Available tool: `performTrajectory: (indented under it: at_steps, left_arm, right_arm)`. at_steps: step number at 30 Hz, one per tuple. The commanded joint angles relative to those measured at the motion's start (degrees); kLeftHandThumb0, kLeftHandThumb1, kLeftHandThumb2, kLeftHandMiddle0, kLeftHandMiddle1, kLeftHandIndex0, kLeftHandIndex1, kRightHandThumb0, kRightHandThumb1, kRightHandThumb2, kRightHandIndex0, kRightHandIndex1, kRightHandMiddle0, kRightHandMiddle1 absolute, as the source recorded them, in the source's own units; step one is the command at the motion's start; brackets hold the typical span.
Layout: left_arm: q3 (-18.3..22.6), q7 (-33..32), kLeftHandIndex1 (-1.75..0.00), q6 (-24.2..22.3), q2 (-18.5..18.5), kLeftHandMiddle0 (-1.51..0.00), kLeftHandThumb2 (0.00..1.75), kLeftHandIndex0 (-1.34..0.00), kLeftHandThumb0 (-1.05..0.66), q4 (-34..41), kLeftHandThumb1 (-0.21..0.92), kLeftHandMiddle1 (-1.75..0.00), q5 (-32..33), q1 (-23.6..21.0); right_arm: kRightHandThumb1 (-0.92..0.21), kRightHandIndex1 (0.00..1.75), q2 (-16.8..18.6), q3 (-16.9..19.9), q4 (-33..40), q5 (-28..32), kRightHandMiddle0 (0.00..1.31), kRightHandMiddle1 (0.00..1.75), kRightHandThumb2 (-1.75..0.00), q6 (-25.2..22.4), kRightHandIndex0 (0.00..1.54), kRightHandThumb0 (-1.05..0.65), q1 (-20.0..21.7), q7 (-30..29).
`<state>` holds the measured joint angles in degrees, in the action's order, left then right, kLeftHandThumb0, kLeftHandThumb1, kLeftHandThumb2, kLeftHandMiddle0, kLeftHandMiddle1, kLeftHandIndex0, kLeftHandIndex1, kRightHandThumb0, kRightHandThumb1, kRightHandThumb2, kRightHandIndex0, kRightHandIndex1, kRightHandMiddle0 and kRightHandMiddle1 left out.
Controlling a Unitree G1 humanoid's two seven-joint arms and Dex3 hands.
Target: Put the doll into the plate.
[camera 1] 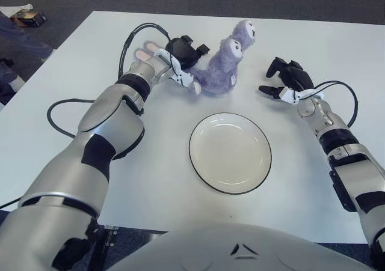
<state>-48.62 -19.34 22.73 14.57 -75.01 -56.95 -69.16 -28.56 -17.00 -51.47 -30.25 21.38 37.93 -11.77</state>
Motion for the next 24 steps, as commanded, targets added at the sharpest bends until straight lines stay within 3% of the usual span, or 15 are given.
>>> performTrajectory:
  at_steps: [1,5,11,24]
  left_arm:
    - [-0.04,-0.83,-1.75,-1.41,0.03,-0.74,1.49,-0.70,0.53,-0.95,0.16,-1.73,-0.22,1.84]
    - [1.86,-1.01,-1.75,-1.89,0.06,-0.73,1.49,-0.80,0.53,-1.10,0.17,-1.74,1.75,2.69]
    - [4.16,-1.68,-1.75,-1.70,0.40,-0.69,1.44,-0.85,0.51,-0.76,0.21,-1.75,4.10,3.63]
    - [9.74,-0.30,-1.75,0.49,1.75,-0.74,1.52,-0.98,0.53,-0.46,0.15,-1.75,9.69,4.23]
  right_arm:
    - [-0.92,1.53,0.52,-0.38,-0.95,0.26,0.19,1.75,-0.53,-1.39,0.37,-0.35,-2.57,2.62]
    - [-0.92,1.52,0.53,-0.29,-0.53,0.39,0.19,1.75,-0.53,-1.96,0.37,-0.35,-2.69,2.96]
    - [-0.92,1.53,0.50,-0.13,-0.07,0.40,0.19,1.75,-0.53,-2.22,0.38,-0.35,-2.86,3.32]
    - [-0.92,1.53,0.44,0.31,-0.15,0.66,0.19,1.75,-0.52,-2.24,0.38,-0.35,-2.77,4.07]
